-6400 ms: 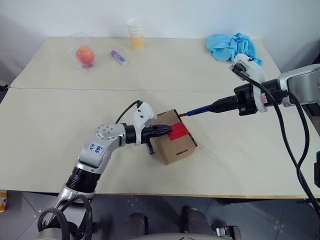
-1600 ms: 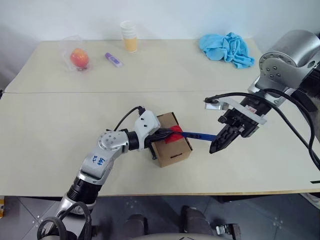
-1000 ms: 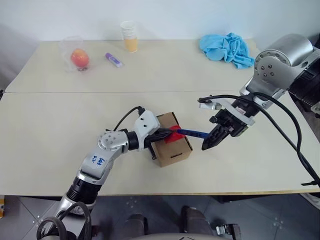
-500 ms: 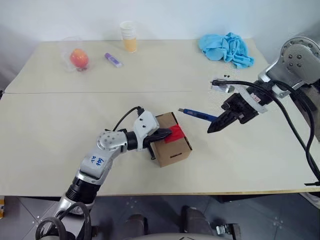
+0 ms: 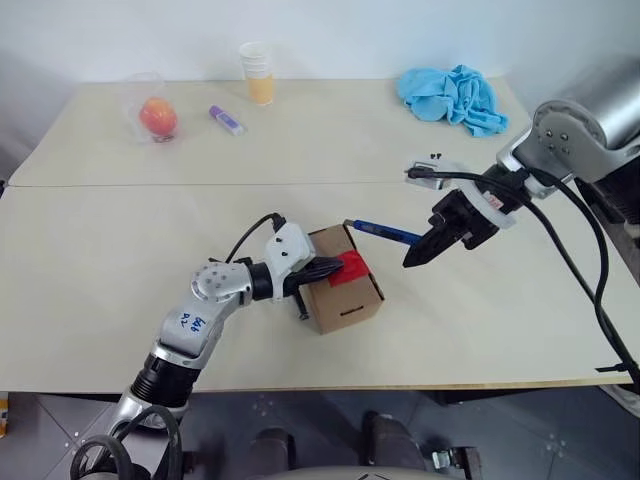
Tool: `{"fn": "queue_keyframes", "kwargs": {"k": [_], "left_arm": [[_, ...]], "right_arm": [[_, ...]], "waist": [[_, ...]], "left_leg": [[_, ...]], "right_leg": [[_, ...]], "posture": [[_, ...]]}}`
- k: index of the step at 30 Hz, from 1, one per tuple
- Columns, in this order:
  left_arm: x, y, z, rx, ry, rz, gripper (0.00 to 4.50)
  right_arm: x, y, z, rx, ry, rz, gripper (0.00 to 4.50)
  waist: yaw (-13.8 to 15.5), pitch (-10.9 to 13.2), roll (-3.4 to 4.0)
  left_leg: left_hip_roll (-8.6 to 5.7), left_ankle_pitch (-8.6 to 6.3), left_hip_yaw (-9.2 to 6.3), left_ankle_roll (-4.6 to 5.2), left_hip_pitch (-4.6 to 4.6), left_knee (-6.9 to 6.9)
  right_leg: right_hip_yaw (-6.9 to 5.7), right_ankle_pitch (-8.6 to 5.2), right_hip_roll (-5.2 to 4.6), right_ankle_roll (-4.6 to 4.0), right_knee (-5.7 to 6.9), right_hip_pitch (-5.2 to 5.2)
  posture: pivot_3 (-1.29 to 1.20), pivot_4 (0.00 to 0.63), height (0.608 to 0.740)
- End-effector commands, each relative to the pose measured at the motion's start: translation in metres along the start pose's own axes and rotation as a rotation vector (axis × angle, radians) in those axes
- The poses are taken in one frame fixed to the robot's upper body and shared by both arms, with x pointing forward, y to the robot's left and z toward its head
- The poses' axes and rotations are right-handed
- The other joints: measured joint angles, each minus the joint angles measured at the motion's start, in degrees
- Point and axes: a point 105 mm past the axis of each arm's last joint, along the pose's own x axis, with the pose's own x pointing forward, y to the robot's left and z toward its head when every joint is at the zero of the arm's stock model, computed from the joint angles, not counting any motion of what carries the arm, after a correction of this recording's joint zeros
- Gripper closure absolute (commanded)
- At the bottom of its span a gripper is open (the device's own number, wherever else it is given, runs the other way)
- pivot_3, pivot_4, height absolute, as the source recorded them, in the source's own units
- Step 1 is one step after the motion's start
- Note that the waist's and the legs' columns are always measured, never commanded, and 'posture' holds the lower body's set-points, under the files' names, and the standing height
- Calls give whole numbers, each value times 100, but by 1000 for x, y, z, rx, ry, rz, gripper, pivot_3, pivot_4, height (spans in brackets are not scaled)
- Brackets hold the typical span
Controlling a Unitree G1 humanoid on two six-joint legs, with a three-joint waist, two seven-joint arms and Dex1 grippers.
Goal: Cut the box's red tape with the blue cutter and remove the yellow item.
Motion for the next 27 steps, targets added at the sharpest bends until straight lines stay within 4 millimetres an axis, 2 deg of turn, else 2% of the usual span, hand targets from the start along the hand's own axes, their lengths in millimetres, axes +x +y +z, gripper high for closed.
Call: {"fn": "queue_keyframes", "kwargs": {"k": [1,7,10,14,20,27], "left_arm": [[-13,-4,5,-74,-84,-56,4500],[-38,9,39,-184,-263,-65,4500],[-45,15,55,-206,-309,-54,4500],[-51,27,74,-209,-369,-4,3672],[-52,27,79,-301,-414,-8,3672],[-38,18,79,-379,-418,-67,3672]], "right_arm": [[-17,16,13,-102,-150,82,4331],[-16,13,25,-268,-433,113,4331],[-9,12,21,-336,-507,96,4331],[3,14,18,-293,-588,131,4331],[23,28,10,-328,-641,188,4331],[31,40,17,-333,-696,256,4331]], "waist": [[-2,1,0],[21,7,-9],[39,9,-12],[10,10,-14],[-12,10,-14],[-18,10,-14]], "left_leg": [[0,0,0,0,-2,0],[0,0,-1,0,-10,3],[-2,1,-1,1,-11,4],[-2,1,-3,1,-11,4],[-2,2,-4,0,-6,4],[-3,3,-3,-1,-3,5]], "right_leg": [[0,0,0,0,0,-2],[-3,2,-1,3,-4,-3],[-4,5,-4,9,-8,-1],[-4,7,-4,10,-9,1],[-3,7,-4,10,-7,2],[-2,7,-3,10,-4,3]], "posture": [[0,150,740],[0,150,740],[0,150,740],[0,150,740],[0,150,740],[0,150,740]]}}
